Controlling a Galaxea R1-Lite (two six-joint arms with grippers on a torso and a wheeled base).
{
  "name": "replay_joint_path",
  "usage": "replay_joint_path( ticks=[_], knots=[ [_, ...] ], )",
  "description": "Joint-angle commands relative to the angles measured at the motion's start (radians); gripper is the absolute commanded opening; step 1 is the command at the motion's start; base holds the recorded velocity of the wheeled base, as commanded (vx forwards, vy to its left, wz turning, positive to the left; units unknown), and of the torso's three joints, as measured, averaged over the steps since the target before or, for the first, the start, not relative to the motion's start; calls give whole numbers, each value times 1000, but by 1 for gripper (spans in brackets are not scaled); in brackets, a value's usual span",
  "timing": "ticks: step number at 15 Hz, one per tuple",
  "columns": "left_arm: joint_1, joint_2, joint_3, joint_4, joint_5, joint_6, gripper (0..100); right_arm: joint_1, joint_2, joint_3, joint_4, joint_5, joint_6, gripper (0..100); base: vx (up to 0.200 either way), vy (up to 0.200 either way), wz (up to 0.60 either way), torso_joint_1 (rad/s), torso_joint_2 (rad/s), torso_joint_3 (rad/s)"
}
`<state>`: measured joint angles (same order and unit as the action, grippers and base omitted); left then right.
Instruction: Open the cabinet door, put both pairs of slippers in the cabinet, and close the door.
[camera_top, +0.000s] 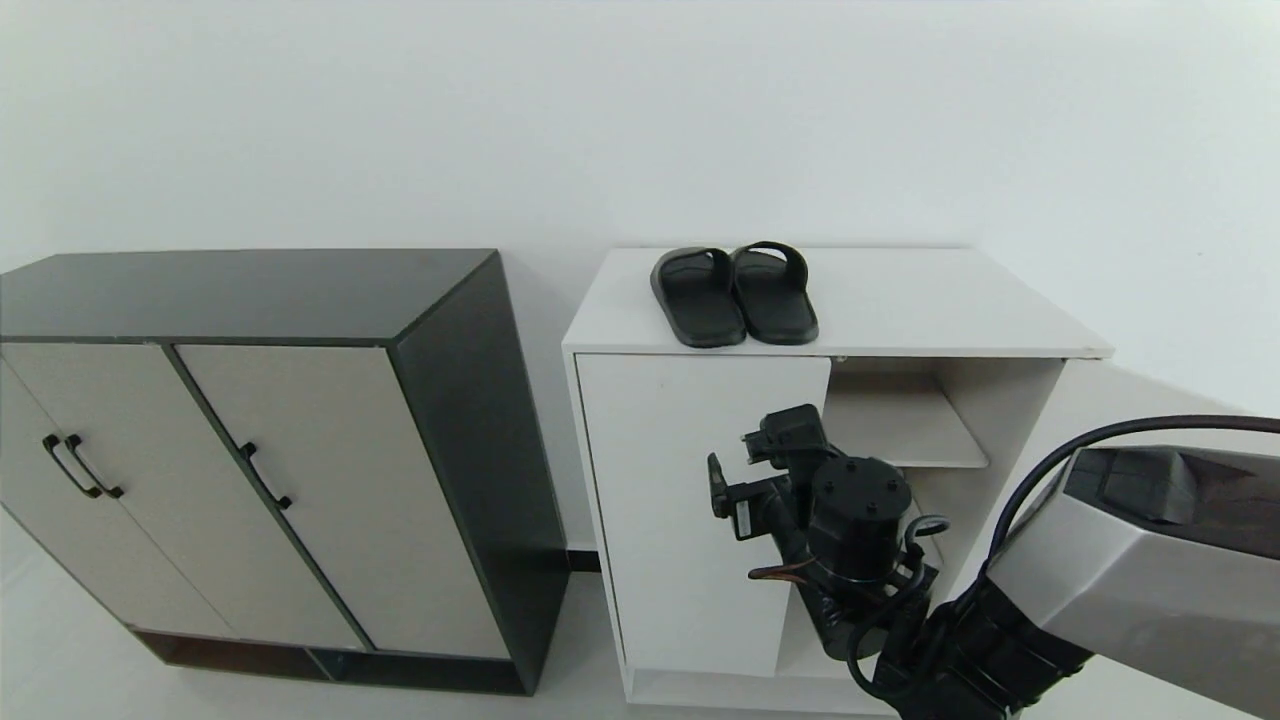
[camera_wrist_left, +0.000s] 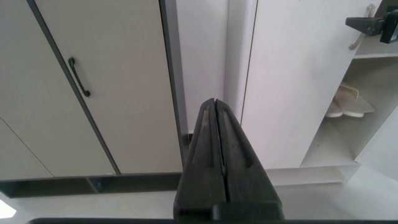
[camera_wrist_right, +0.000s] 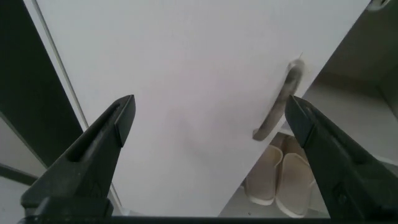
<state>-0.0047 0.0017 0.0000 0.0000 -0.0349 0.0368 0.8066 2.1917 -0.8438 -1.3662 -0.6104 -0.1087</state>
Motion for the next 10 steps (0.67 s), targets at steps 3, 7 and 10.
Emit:
replay_joint_path(
  ticks=[3, 7, 10],
  knots=[
    [0, 0, 0, 0, 0, 0, 0, 0, 5, 0, -1, 0, 0, 100, 0, 0, 0, 222, -530, -312],
    [0, 0, 0, 0, 0, 0, 0, 0, 6, 0, -1, 0, 0, 100, 0, 0, 0, 238, -555, -314],
    [0, 0, 0, 0, 0, 0, 0, -1, 6, 0, -2, 0, 0, 100, 0, 0, 0, 259, -593, -333]
  ],
)
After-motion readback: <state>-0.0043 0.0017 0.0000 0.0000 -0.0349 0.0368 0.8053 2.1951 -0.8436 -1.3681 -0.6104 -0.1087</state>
